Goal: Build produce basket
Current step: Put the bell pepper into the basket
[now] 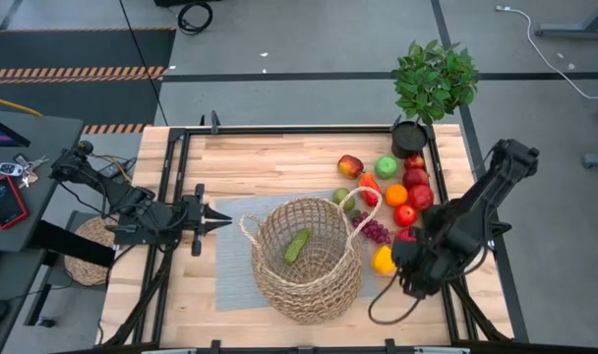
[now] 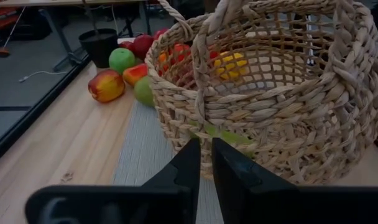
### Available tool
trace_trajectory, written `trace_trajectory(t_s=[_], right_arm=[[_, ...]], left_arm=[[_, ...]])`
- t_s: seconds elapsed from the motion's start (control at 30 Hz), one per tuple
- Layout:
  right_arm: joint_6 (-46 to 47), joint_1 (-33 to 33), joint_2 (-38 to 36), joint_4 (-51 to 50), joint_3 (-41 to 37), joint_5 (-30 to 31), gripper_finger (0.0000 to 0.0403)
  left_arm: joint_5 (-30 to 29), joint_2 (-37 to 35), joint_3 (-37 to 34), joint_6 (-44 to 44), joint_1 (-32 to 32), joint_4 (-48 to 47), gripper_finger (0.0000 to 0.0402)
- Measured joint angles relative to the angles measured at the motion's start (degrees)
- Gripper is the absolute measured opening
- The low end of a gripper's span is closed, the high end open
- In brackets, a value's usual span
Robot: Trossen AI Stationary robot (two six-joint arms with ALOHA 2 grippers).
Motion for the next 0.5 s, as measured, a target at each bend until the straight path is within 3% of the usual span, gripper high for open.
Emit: trace_trajectory(t_s=[0.23,0.5], right_arm=[[-7.88,-3.67,3.61,4.03,-0.02,-0.68,0.0172],[-17.99,-6.31,3.77,4.25,-0.02,-0.86,0.0225]], left_arm=[[-1.83,0.00,0.02,0.00,0.00,0.00,0.0048],[-3.23,0.02,0.04,-0.13,0.00,-0.07,0.0048]])
